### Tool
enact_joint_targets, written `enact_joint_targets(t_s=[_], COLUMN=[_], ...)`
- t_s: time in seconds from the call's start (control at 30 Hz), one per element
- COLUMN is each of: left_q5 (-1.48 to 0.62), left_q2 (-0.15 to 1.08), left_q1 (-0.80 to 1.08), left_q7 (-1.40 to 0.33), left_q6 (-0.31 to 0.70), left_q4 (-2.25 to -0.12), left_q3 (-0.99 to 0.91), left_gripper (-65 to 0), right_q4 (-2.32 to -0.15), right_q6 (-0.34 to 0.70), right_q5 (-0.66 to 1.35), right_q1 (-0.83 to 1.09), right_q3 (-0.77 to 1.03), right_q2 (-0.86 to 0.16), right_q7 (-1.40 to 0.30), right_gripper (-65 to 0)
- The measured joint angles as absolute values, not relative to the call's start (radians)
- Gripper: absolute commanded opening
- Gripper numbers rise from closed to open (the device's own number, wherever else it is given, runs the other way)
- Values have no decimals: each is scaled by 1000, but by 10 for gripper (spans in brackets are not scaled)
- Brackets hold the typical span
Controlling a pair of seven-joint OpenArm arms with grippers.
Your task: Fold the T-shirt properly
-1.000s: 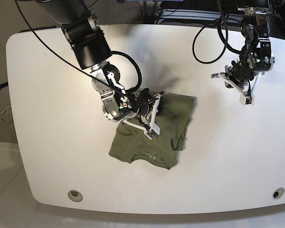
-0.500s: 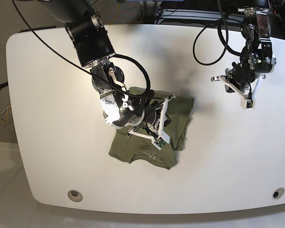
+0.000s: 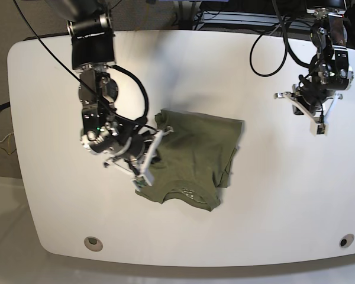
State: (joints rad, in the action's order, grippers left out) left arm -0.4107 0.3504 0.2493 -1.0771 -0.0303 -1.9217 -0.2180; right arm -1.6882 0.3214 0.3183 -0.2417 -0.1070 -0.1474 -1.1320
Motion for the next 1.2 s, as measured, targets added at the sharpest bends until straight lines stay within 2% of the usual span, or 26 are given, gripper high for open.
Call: enact_joint_targets(t_s=[0.13, 0.37, 0.67, 0.97, 1.13, 1.2], left_q5=[-407, -397, -396, -397, -337, -275], left_q2=[368, 386, 380, 323, 250, 213], left_q1=[271, 325, 418, 574, 673, 701], left_q7=[-1072, -1076, -1073, -938, -868, -863], left_q6=[-15, 173, 207, 205, 206, 203], left_q4=[-1922, -1921, -1919, -1918, -1908, -1892], left_q3=[-307, -476, -577, -625, -605, -569], left_gripper=[-650, -650, -650, -650, -650, -650], right_q4=[-1738, -1806, -1806, -1804, -1764, -1708], right_q6=[321, 323, 329, 341, 344, 393], right_q5=[316, 321, 311, 308, 169, 112], right_q1=[-184, -61, 179, 448, 543, 561], right_q3=[-1, 204, 437, 582, 664, 692], right_q2=[-238, -354, -443, -450, -412, -388], right_q7=[-1137, -1129, -1108, -996, -893, -867], right_gripper=[-650, -650, -650, -650, -650, -650])
